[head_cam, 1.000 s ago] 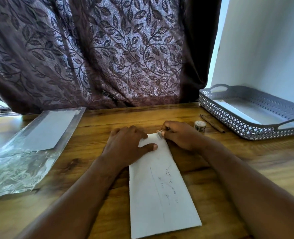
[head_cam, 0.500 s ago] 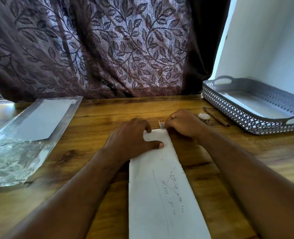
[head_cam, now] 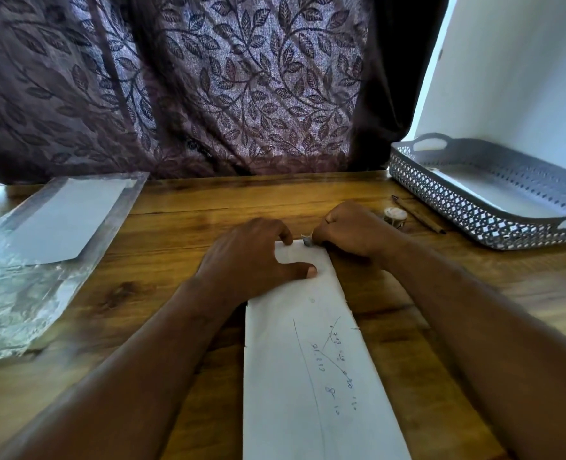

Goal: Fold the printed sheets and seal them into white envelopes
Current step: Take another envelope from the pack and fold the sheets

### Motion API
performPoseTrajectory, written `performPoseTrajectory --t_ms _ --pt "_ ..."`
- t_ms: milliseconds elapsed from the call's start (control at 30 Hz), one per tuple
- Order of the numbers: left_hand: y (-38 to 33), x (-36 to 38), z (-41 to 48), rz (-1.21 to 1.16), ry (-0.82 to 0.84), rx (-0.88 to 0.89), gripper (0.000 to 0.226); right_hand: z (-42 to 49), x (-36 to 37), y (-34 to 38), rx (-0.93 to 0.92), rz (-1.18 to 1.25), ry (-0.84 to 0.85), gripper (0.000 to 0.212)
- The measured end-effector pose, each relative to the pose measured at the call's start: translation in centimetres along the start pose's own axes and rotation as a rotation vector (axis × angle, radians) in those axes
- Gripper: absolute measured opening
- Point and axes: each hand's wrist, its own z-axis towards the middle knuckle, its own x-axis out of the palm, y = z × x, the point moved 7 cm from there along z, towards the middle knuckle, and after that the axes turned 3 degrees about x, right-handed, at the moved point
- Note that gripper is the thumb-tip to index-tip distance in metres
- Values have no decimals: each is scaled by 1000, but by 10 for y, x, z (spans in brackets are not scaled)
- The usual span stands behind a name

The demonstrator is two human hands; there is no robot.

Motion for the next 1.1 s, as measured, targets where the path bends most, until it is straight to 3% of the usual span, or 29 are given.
performPoseTrajectory --t_ms 167,333,633,833,1100 --pt "-1 -1 -1 -3 17 -7 67 1 1 0 -10 -28 2 30" --pt "-2 2 -2 25 51 40 84 1 0 -1 -30 -37 -3 34" --pt "-5 4 -4 148 140 74 71 -1 0 2 -51 -49 -3 27" --pt "-6 3 -5 156 181 70 82 -4 -5 1 -29 -58 -44 24" --pt "-6 4 -3 193 177 87 72 0 -15 -10 -6 36 -103 24"
